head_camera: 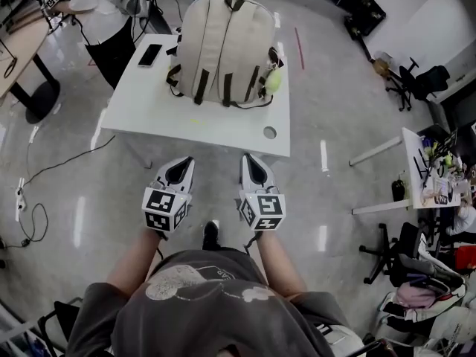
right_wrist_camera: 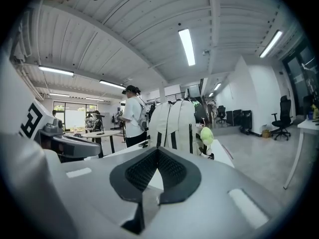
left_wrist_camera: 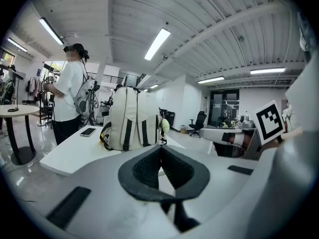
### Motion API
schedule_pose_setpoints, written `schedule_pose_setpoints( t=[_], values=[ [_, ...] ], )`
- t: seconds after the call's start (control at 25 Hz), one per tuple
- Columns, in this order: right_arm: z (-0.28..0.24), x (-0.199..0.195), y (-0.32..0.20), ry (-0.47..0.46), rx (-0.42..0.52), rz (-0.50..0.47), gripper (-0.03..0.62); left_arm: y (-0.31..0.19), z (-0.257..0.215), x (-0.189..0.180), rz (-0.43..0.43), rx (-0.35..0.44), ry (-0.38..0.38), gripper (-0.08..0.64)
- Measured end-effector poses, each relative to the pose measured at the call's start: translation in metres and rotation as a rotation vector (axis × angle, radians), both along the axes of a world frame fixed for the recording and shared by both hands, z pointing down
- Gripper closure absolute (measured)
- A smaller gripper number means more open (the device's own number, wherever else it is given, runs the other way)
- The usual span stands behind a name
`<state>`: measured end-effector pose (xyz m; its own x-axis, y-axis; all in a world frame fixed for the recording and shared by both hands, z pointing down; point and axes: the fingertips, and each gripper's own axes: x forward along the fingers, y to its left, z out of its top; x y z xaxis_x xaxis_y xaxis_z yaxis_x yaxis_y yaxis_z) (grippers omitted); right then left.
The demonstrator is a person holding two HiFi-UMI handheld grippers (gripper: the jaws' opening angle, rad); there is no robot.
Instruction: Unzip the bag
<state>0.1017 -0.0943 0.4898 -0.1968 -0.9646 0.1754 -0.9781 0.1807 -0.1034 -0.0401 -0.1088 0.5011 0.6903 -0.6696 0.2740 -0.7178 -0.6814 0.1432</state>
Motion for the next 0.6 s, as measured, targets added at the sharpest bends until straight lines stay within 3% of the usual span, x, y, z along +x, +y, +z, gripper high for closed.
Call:
schedule_pose_setpoints(
  t=[0.4,0.6],
  values=[
    [0.005,0.058,-0.054,-0.028,0.0,-0.005,0.592,-0.053,0.001,0.047,-0.048,0.012,-0.019,0.554],
    [0.003,0.067,-0.075,-0.006,0.007,-0.03,0.592,-0.069,0.0,0.062,-0.043,0.01,-0.02,0.554]
  ],
)
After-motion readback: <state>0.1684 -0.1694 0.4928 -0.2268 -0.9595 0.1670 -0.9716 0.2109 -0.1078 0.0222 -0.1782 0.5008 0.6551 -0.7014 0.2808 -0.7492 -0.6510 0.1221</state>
